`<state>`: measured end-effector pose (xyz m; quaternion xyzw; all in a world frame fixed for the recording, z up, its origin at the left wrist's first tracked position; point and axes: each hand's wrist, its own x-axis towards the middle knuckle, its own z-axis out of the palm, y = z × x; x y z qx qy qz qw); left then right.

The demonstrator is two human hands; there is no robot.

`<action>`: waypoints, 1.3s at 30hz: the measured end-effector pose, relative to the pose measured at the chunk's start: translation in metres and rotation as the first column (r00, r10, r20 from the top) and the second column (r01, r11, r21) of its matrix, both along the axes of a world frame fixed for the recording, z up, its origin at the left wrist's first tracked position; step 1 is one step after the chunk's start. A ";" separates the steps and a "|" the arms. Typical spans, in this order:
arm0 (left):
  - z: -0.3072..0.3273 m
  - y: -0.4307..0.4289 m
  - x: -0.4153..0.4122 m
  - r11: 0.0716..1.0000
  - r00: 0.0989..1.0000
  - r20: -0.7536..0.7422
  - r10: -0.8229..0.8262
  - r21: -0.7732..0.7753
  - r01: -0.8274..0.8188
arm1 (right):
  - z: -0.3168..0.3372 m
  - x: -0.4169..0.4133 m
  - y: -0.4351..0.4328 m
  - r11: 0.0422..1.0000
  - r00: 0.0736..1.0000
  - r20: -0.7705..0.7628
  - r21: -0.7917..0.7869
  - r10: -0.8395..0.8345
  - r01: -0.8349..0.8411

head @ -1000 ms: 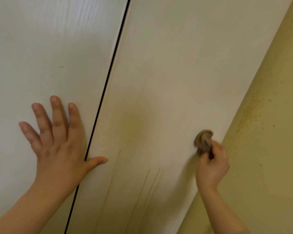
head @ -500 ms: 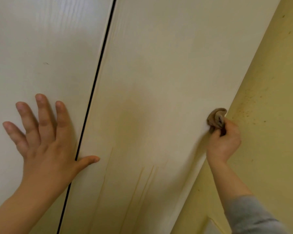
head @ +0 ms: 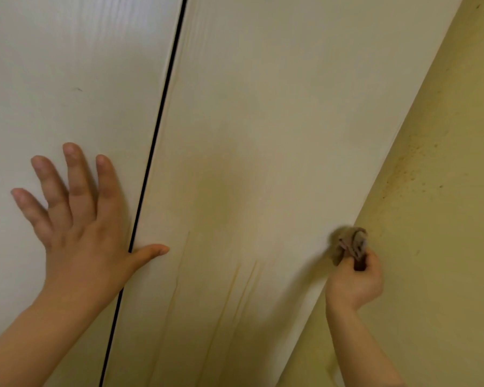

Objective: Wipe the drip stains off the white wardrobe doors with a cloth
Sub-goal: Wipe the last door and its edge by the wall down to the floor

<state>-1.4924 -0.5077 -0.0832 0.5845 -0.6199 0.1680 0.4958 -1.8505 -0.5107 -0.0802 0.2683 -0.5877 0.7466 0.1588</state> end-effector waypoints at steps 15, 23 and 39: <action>-0.012 0.001 0.020 0.999 0.995 0.097 -0.035 -0.019 0.037 | -0.034 0.072 -0.004 0.988 0.988 -0.042 -0.026 0.149 -0.150; -0.036 -0.010 0.046 0.953 0.970 0.241 -0.037 -0.284 0.107 | -0.035 0.133 0.006 0.955 0.931 -0.236 -0.035 0.280 -0.296; -0.039 -0.009 0.069 0.920 0.941 0.319 -0.111 -0.326 0.219 | -0.040 0.223 0.012 0.848 0.668 -0.571 0.101 0.477 -0.520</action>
